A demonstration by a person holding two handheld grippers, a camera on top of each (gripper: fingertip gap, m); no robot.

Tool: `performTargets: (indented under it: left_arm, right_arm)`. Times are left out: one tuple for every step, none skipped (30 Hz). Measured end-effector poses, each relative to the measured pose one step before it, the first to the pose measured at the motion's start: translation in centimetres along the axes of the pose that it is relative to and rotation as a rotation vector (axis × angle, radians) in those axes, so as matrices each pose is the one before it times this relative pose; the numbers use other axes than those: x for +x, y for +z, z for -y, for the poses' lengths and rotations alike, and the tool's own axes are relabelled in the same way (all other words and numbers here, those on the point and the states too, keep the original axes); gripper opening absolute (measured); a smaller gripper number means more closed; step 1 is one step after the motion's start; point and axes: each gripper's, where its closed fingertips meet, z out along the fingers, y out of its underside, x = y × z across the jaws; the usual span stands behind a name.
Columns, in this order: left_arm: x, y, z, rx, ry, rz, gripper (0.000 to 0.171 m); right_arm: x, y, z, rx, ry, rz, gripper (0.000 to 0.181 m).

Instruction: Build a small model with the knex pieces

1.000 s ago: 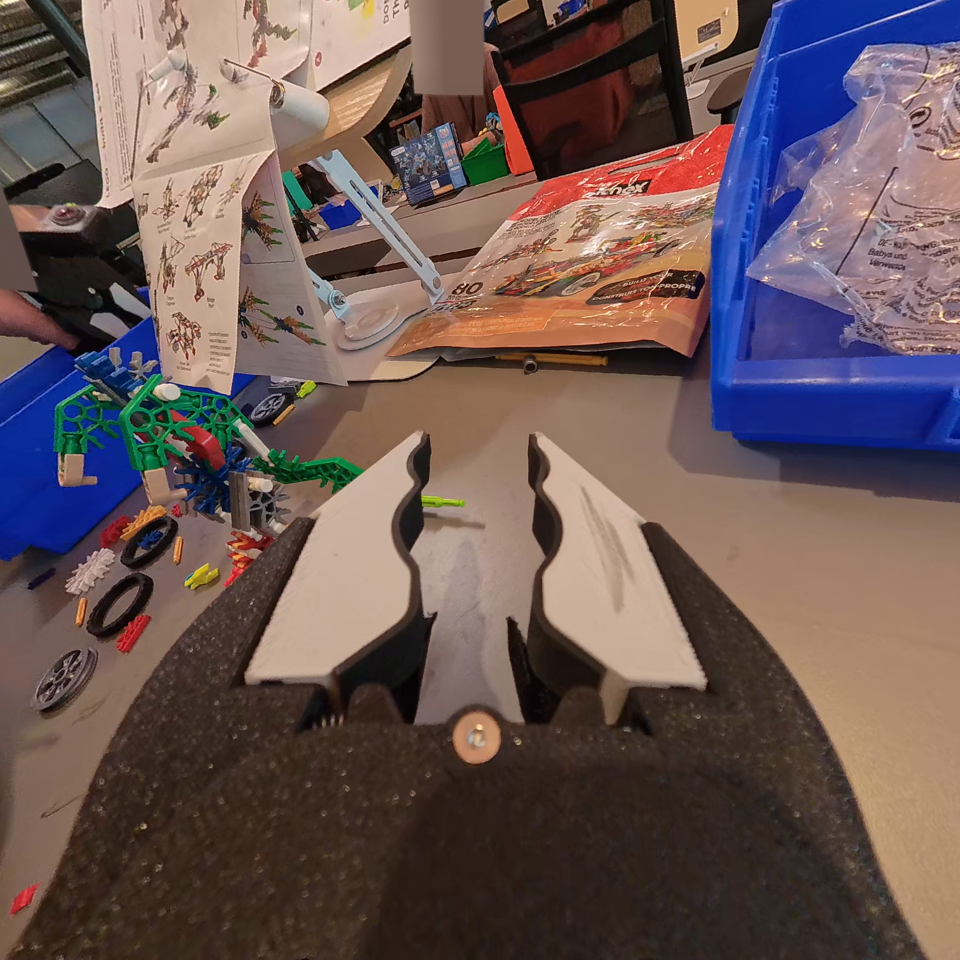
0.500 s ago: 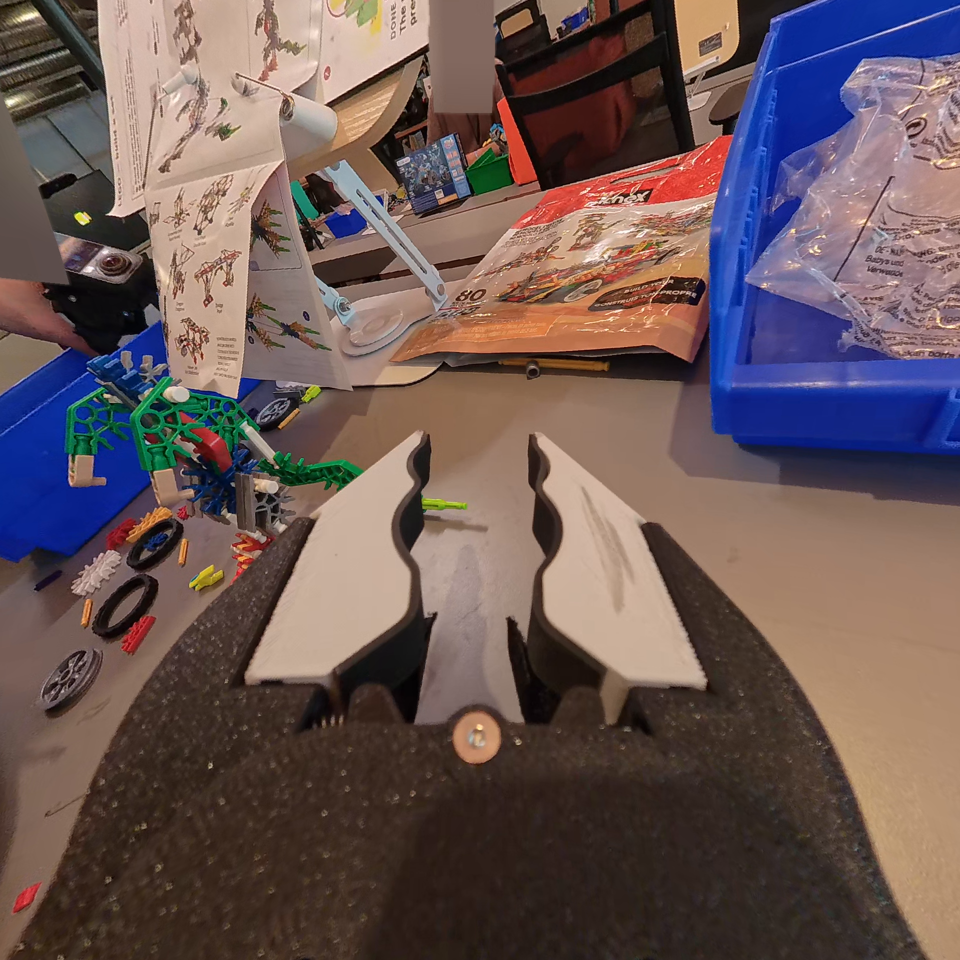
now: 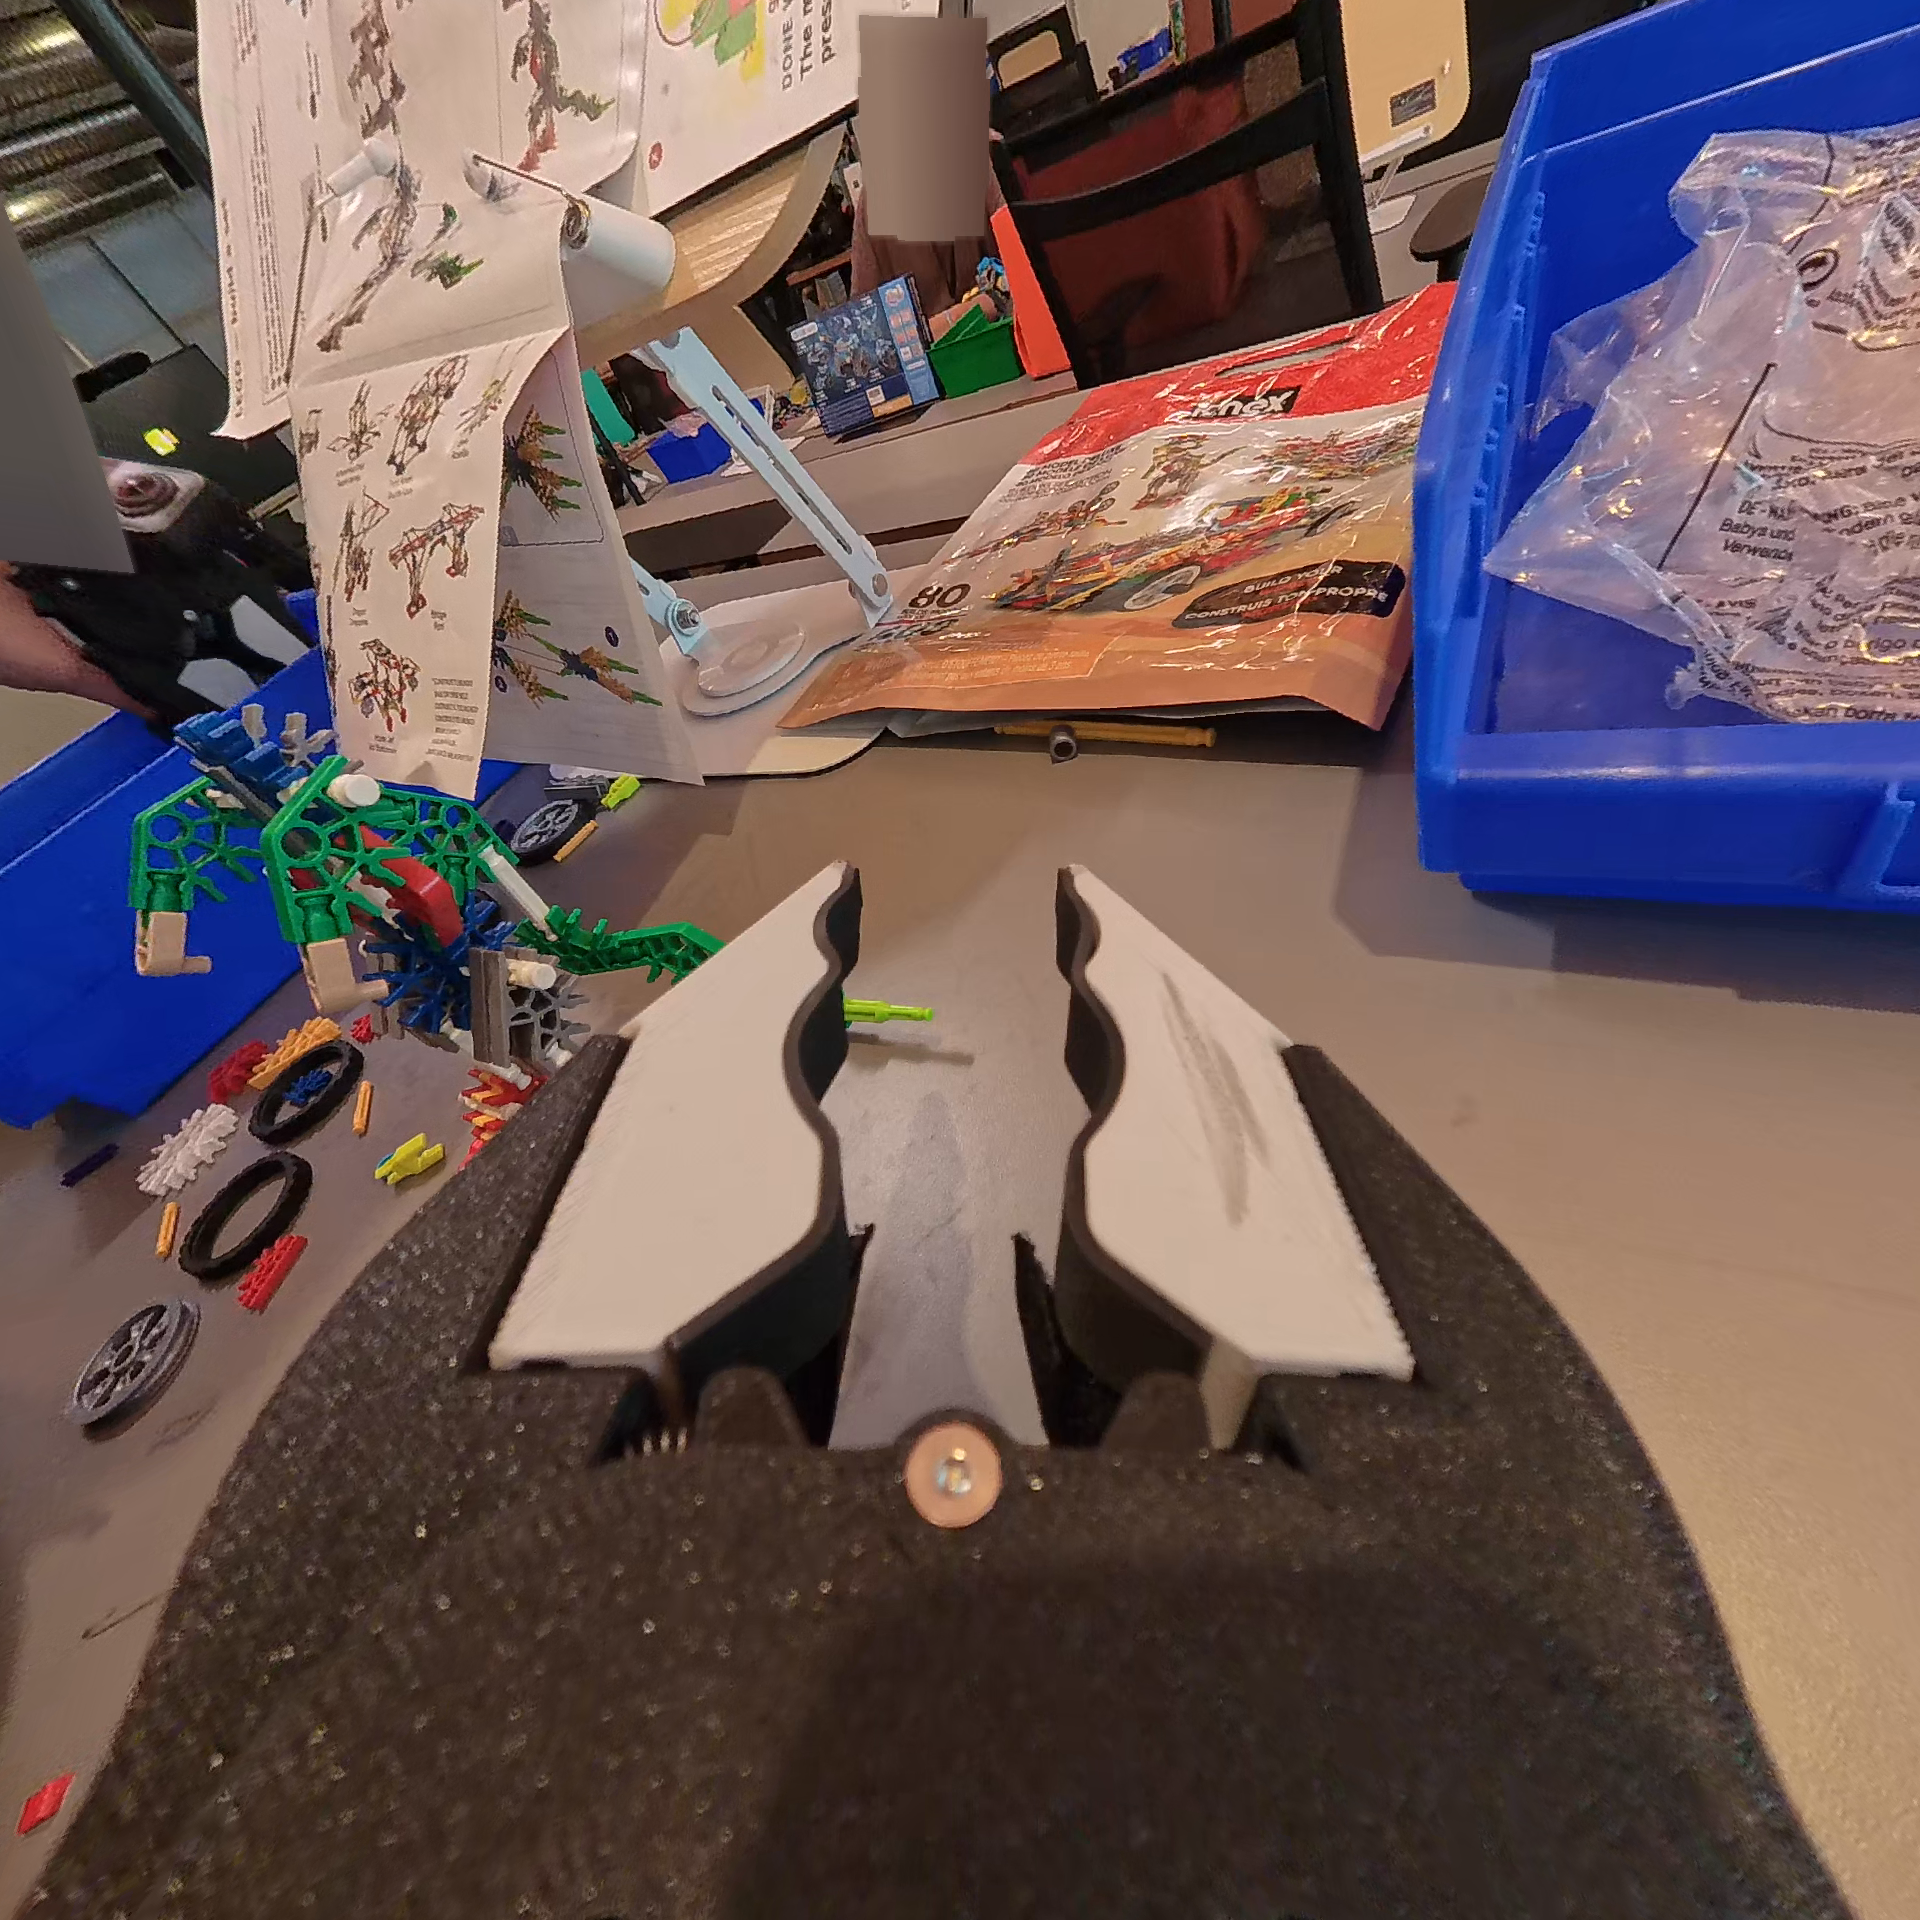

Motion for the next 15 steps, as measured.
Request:
performTargets:
  left_arm:
    - [0.038, -0.611, 0.129, 0.01306, -0.0068, 0.0073, 0.003]
    - [0.049, -0.675, 0.245, 0.01847, -0.0134, 0.0048, 0.003]
    - [0.103, -0.730, 0.350, 0.02335, -0.0172, 0.0008, 0.003]
    - [0.117, -0.757, 0.462, 0.02586, -0.0095, 0.0043, 0.003]
    - [0.169, -0.759, 0.529, 0.02583, -0.0032, 0.0060, 0.003]
    - [0.230, -0.736, 0.554, 0.02366, -0.0055, 0.0022, 0.002]
    - [0.267, -0.751, 0.678, 0.02797, -0.0066, 0.0001, 0.002]
    - [0.344, -0.727, 0.812, 0.03121, -0.0011, -0.0034, 0.003]
    - [0.400, -0.657, 0.859, 0.02974, 0.0030, -0.0053, 0.002]
    - [0.353, -0.571, 0.872, 0.02618, 0.0042, -0.0034, 0.003]
    - [0.355, -0.477, 0.827, 0.02053, 0.0083, -0.0052, 0.002]
    - [0.345, -0.387, 0.757, 0.01542, 0.0143, -0.0040, 0.002]
    - [0.363, -0.318, 0.705, 0.00967, 0.0115, -0.0074, 0.003]
    - [0.378, -0.296, 0.830, 0.01729, 0.0118, -0.0095, 0.002]
    - [0.485, -0.294, 0.993, 0.02580, 0.0101, -0.0157, 0.002]
  right_arm:
    - [0.002, -0.012, 0.013, 0.0014, -0.0002, -0.0001, 0.037]
    - [0.005, -0.006, 0.014, 0.0011, -0.0002, 0.0000, 0.037]
    - [0.003, -0.009, 0.006, 0.0006, -0.0001, 0.0001, 0.037]
    - [-0.007, -0.010, 0.005, 0.0009, -0.0003, 0.0000, 0.037]
    - [-0.003, -0.013, 0.024, 0.0015, -0.0004, 0.0001, 0.037]
    - [-0.003, -0.006, 0.013, 0.0011, 0.0000, 0.0004, 0.037]
    - [-0.008, -0.015, 0.007, 0.0009, 0.0000, 0.0005, 0.037]
    - [-0.001, -0.011, 0.014, 0.0014, -0.0004, 0.0002, 0.037]
    - [-0.013, -0.010, 0.018, 0.0012, -0.0003, 0.0002, 0.037]
    - [-0.003, -0.009, 0.007, 0.0007, 0.0001, 0.0005, 0.037]
    - [-0.006, -0.014, 0.008, 0.0010, -0.0001, 0.0003, 0.037]
    - [-0.012, -0.009, 0.019, 0.0013, -0.0005, 0.0002, 0.037]
    - [-0.009, -0.008, 0.009, 0.0012, -0.0005, 0.0002, 0.037]
    - [-0.009, -0.014, 0.022, 0.0014, -0.0002, 0.0004, 0.037]
    - [-0.005, -0.016, 0.018, 0.0019, -0.0004, 0.0001, 0.037]
